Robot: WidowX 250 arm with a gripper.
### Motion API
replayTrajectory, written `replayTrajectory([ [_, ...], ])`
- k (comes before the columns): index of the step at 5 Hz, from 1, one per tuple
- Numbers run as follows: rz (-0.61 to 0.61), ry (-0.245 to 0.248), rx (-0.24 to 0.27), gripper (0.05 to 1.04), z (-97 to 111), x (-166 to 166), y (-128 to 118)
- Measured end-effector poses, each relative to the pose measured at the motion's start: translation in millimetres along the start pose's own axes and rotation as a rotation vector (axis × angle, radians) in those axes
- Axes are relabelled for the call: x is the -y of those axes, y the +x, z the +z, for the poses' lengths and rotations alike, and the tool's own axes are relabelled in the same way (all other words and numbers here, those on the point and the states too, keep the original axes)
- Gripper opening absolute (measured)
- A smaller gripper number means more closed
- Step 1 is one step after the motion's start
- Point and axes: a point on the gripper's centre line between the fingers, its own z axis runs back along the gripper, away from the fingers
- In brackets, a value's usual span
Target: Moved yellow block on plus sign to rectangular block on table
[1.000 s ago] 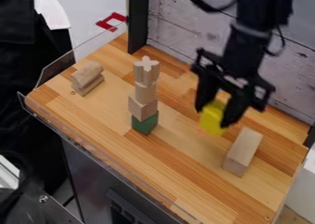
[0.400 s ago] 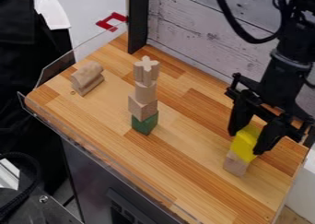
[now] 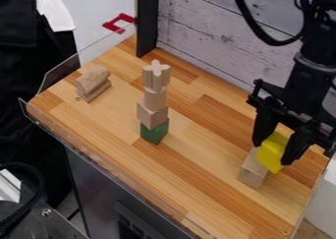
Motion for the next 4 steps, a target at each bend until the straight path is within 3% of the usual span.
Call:
replayTrajectory([
  [2, 0.158, -0.016, 0.050, 0.541, -8, -9, 7],
  [4, 0.198, -0.030, 0.056, 0.541, -7, -18, 10],
])
